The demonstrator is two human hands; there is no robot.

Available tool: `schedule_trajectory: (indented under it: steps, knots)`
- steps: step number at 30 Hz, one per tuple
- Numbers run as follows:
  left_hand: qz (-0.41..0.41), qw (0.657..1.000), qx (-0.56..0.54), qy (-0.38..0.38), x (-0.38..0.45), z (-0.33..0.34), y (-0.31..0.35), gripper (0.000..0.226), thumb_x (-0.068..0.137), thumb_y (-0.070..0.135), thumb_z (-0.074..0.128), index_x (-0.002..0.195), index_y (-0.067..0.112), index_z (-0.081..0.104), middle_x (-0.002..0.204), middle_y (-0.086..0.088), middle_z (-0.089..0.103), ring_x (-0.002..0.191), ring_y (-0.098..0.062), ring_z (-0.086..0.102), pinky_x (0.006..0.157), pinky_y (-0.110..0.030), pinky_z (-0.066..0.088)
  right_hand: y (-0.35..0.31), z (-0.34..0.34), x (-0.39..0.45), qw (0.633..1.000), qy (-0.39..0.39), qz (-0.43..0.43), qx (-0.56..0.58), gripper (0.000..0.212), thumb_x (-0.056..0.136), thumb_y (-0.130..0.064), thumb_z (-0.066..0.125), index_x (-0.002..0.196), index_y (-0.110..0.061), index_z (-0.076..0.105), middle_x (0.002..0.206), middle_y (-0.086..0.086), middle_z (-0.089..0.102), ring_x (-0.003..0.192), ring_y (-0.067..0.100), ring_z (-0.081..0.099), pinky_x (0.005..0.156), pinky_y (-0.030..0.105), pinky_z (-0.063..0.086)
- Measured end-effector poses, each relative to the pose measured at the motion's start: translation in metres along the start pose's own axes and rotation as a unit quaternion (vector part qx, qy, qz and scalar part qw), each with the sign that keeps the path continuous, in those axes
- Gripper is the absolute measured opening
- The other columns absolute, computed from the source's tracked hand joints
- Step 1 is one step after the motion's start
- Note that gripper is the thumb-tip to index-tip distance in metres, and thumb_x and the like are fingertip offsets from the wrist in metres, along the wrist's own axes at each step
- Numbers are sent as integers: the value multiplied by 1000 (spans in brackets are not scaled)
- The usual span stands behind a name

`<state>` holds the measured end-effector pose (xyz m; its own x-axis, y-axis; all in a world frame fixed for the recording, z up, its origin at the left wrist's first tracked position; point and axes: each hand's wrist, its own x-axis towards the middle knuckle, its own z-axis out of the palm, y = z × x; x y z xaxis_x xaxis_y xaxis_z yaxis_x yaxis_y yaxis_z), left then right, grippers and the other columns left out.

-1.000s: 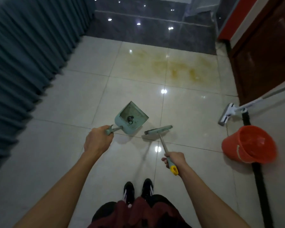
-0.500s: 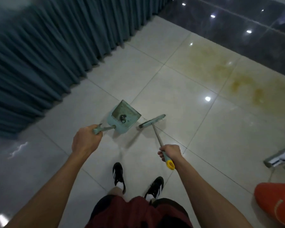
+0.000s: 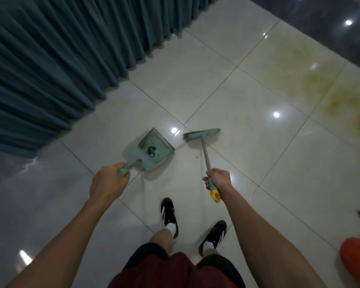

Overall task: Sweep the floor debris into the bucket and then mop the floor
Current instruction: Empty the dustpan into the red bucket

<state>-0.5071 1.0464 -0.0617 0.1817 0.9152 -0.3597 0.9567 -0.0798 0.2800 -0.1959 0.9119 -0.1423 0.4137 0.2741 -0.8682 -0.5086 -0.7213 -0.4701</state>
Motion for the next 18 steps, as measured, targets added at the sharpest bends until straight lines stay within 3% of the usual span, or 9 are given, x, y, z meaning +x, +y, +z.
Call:
schedule_trajectory:
  steps: [3, 8, 15, 18]
  knots:
    - [23, 999, 9, -32, 14, 5, -12, 17, 90, 37, 62, 103, 35, 73, 65, 4, 63, 58, -22, 61, 57, -31, 55, 4, 14, 11, 999, 18, 7, -32, 8, 93, 3, 54, 90, -5, 57, 77, 24, 60, 49, 23, 53, 45, 27, 46]
    - [52, 996, 21, -68, 24, 10, -11, 14, 90, 40, 63, 98, 34, 73, 68, 2, 64, 60, -24, 63, 58, -31, 55, 23, 16, 12, 989, 52, 5, -139, 13, 90, 2, 48, 79, -2, 54, 81, 22, 60, 51, 28, 60, 45, 29, 48]
    - [68, 992, 47, -96, 8, 21, -4, 11, 91, 40, 60, 87, 35, 69, 68, 2, 64, 63, -25, 63, 60, -32, 56, 80, 4, -18, 981, 49, 46, -184, 20, 90, 2, 43, 99, 6, 61, 84, 22, 62, 60, 31, 63, 45, 30, 51]
    - [76, 991, 63, -95, -6, 29, -3, 14, 90, 41, 59, 82, 32, 67, 66, 4, 63, 60, -24, 62, 60, -33, 57, 117, -8, -28, 975, 48, 48, -210, 22, 88, -3, 46, 102, 3, 61, 99, 26, 66, 80, 37, 70, 60, 41, 61]
